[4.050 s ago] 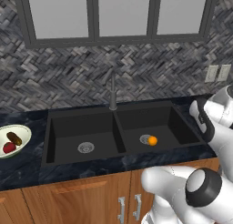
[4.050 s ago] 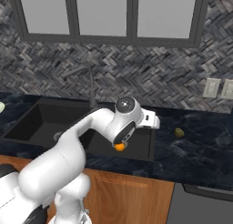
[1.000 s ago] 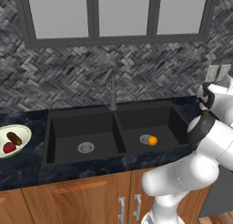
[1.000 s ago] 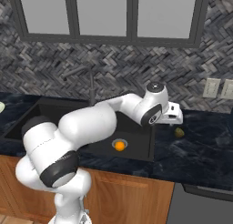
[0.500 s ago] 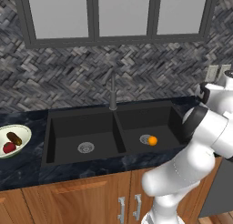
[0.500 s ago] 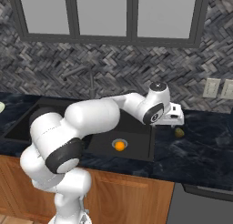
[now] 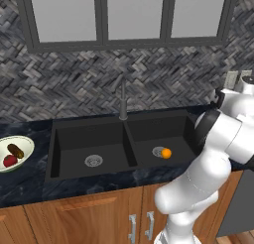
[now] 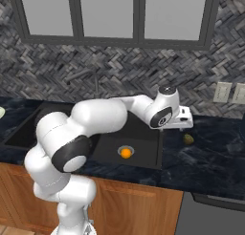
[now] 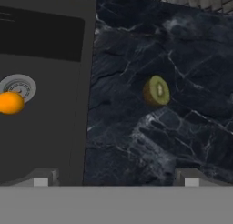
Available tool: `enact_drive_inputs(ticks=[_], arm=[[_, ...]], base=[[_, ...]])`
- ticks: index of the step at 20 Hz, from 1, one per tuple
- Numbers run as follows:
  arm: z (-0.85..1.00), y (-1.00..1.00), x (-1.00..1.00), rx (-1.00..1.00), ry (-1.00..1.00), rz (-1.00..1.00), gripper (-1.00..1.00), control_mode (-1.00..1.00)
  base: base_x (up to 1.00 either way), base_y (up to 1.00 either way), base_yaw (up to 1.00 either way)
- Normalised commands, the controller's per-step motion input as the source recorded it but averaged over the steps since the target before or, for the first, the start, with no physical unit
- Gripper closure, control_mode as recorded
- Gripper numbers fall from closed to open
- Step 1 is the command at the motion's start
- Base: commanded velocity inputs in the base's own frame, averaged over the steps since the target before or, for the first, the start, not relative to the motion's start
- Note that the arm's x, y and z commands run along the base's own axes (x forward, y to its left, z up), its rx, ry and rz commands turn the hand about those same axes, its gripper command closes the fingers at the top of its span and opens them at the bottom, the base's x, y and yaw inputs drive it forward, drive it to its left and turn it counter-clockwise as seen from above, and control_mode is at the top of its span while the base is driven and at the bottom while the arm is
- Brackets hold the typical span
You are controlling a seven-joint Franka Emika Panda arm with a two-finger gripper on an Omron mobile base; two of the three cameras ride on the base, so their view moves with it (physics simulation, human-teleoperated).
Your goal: There is a mixed pile of frozen fruits and vegetables on the counter. Locate all the frozen vegetables and place the items in a bowl on the counter. Take all the frozen fruits and defrost them in a running sink.
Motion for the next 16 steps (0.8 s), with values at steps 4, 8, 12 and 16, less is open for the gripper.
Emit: enact_drive_inputs(ticks=[4,8,12,16], arm=[[-0.04,-0.25,0.08,0.01,0.00,0.07,-1.00,-1.00],[-0.03,-0.29,0.10,0.03,0.00,0.02,-1.00,-1.00],[-0.01,-0.12,0.14,0.02,0.00,0.01,-1.00,-1.00],[0.00,0.00,0.04,0.00,0.00,0.00,-1.00,-1.00]], base=[[0.00,0.00,0.00],[0.00,0.00,0.00],[0.00,0.00,0.00],[0.00,0.00,0.00]])
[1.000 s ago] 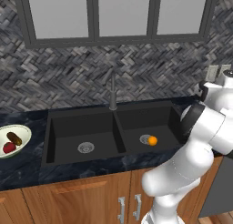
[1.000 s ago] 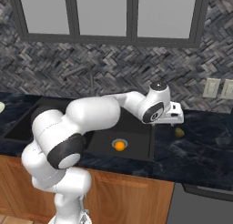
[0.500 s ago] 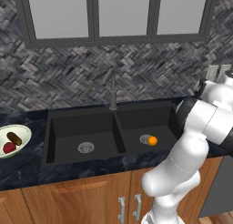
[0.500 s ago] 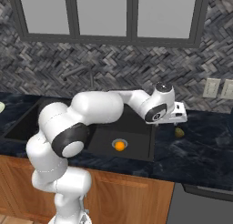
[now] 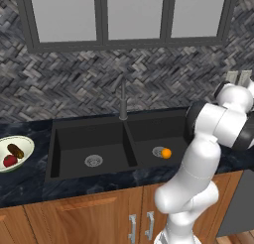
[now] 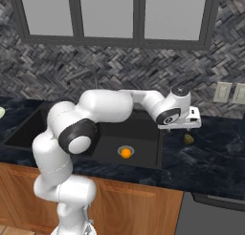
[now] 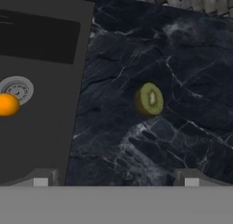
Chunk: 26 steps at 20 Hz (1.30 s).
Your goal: There is a mixed pile of frozen fruits and vegetables on the counter. Locate all the frozen vegetables and place the items in a bowl on the counter. Take all the frozen fruits and defrost them in a running sink.
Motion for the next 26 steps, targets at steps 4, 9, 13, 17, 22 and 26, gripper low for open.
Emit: enact_drive_inputs(ticks=[4,9,13,17,22,26], arm=[[-0.03,0.00,0.08,0.00,0.00,0.00,-1.00,-1.00],[-0.11,0.00,0.11,0.00,0.00,0.00,-1.00,-1.00],[-0.23,0.00,0.18,0.00,0.01,0.00,-1.00,-1.00],[-0.17,0.00,0.15,0.00,0.00,0.00,-1.00,-1.00],[-0.15,-0.01,0.09,0.00,0.00,0.00,-1.00,-1.00],[-0.14,-0.04,0.11,0.00,0.00,0.00,-1.00,-1.00]], base=[[0.00,0.00,0.00],[0.00,0.00,0.00],[0.00,0.00,0.00],[0.00,0.00,0.00],[0.00,0.00,0.00],[0.00,0.00,0.00]])
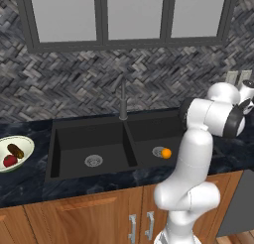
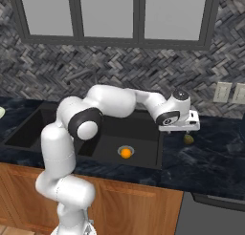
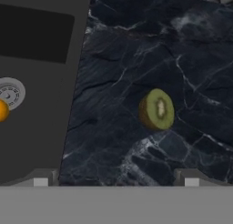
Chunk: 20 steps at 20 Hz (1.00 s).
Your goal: There is a mixed pile of frozen fruits and vegetables on the counter. Locate all the frozen vegetables and place the items in a bowl on the counter. Take all the frozen fruits and defrost them in a running sink.
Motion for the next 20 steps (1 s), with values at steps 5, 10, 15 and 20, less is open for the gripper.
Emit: enact_drive_inputs(ticks=[5,10,15,20], arm=[[-0.12,-0.11,0.07,0.00,0.00,0.00,-1.00,-1.00],[-0.11,-0.13,0.08,0.00,0.00,0.00,-1.00,-1.00],[-0.11,-0.09,0.13,0.00,0.00,0.00,-1.00,-1.00],[-0.13,-0.07,0.16,0.00,0.01,0.00,-1.00,-1.00]], base=[[0.00,0.00,0.00],[0.00,0.00,0.00],[0.00,0.00,0.00],[0.00,0.00,0.00]])
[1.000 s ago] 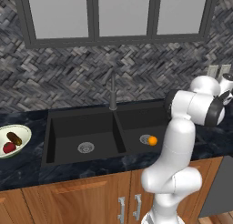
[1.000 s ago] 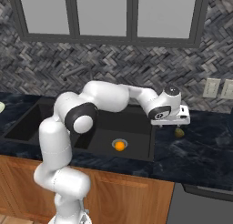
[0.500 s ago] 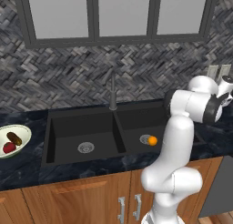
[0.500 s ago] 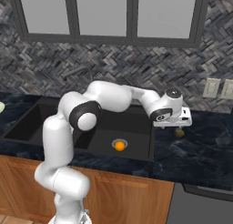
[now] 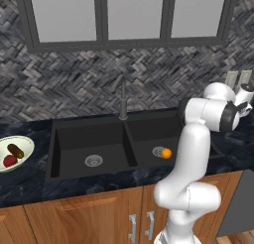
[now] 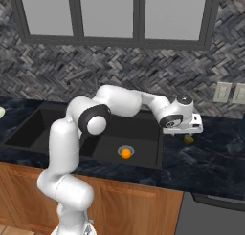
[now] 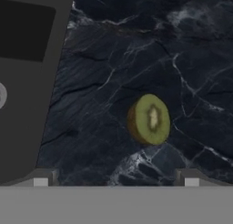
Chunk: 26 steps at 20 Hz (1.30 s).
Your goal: There is a mixed pile of frozen fruits and vegetables on the counter. Locate all the frozen vegetables and place the items in a bowl on the counter. Take all the frozen fruits and defrost them in a running sink.
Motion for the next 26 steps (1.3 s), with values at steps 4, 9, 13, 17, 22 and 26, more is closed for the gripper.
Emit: enact_drive_inputs(ticks=[4,9,13,17,22,26], arm=[[-0.10,-0.12,0.16,0.00,0.00,0.00,-1.00,-1.00],[-0.07,-0.09,0.19,0.00,0.00,0.00,-1.00,-1.00],[-0.07,-0.11,0.17,0.00,0.00,0.00,-1.00,-1.00],[-0.10,-0.11,0.14,0.00,0.01,0.00,-1.00,-1.00],[-0.11,-0.07,0.13,0.00,0.02,0.00,-1.00,-1.00],[-0.11,-0.02,0.10,0.00,0.02,0.00,-1.00,-1.00]], base=[[0.00,0.00,0.00],[0.00,0.00,0.00],[0.00,0.00,0.00],[0.00,0.00,0.00],[0.00,0.00,0.00],[0.00,0.00,0.00]])
